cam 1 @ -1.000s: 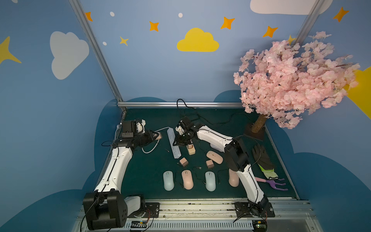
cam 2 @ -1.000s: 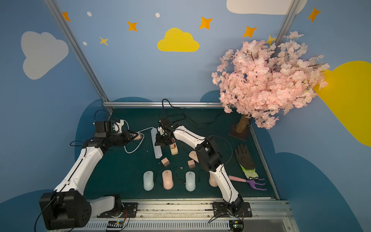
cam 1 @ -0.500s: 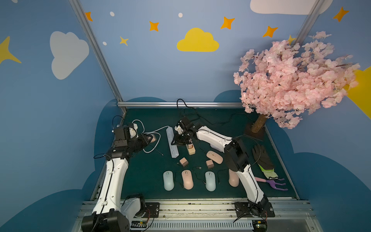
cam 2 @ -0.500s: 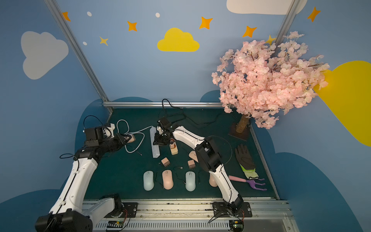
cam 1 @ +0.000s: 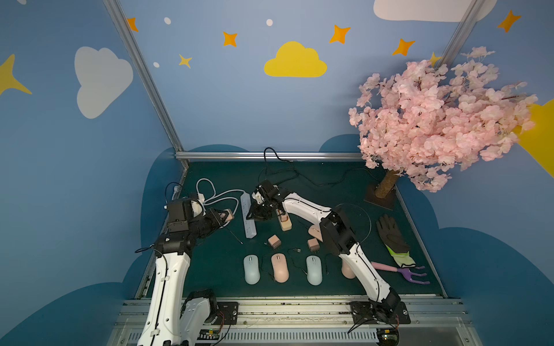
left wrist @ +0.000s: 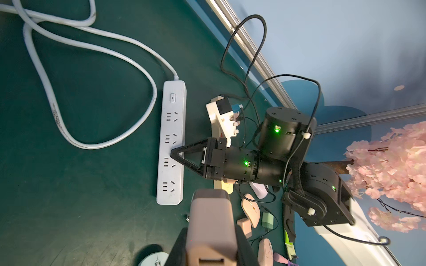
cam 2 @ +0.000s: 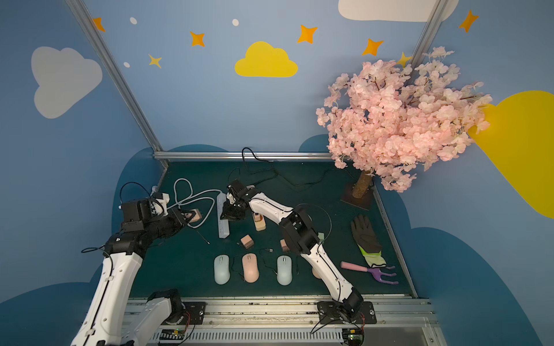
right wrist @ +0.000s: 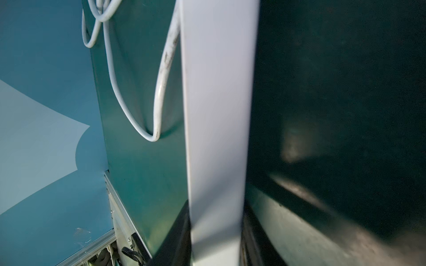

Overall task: Unplug the wireless mouse
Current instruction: Place the socket at the center of the board.

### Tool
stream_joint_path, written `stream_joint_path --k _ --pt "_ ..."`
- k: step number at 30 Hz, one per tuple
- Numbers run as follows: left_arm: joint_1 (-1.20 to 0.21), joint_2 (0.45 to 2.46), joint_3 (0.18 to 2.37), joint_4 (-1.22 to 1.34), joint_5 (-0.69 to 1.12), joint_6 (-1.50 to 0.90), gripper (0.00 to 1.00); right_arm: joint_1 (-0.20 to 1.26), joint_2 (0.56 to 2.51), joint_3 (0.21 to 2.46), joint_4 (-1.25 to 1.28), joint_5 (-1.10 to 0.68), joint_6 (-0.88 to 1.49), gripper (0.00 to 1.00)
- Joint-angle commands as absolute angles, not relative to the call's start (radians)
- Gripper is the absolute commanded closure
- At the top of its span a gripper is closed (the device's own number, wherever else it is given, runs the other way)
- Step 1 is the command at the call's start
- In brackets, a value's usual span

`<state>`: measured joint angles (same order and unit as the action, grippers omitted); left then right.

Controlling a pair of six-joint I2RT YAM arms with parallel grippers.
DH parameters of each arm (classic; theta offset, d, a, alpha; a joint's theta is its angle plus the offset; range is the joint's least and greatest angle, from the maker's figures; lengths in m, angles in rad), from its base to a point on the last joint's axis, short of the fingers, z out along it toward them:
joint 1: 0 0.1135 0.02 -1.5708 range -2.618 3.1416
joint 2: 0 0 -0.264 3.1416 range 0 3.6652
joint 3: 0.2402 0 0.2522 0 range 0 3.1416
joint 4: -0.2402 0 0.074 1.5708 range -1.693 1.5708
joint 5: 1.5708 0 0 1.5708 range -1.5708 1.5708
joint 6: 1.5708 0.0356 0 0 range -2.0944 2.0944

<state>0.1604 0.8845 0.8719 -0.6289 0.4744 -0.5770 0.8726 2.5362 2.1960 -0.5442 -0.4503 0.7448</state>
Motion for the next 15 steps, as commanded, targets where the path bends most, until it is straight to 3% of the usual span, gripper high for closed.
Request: stream_joint_path --k 1,5,10,15 --pt "0.153 0.876 0.874 -0.626 0.532 -0.568 0.96 0.877 2.53 2.233 -0.553 -0.457 0.73 0.47" --pt "0.144 0.87 0.873 -0.618 0.552 -0.56 0.96 0.877 2.474 2.217 -0.573 -0.431 0.678 0.29" --pt "0.133 0.867 0.877 -0.617 0.566 -0.56 0.96 0.883 2.306 2.1 -0.566 -0.347 0.591 0.27" --pt "0.086 0.877 0.904 -0.612 0.586 -0.56 0.96 0.903 2.021 1.802 -0.473 -0.213 0.471 0.26"
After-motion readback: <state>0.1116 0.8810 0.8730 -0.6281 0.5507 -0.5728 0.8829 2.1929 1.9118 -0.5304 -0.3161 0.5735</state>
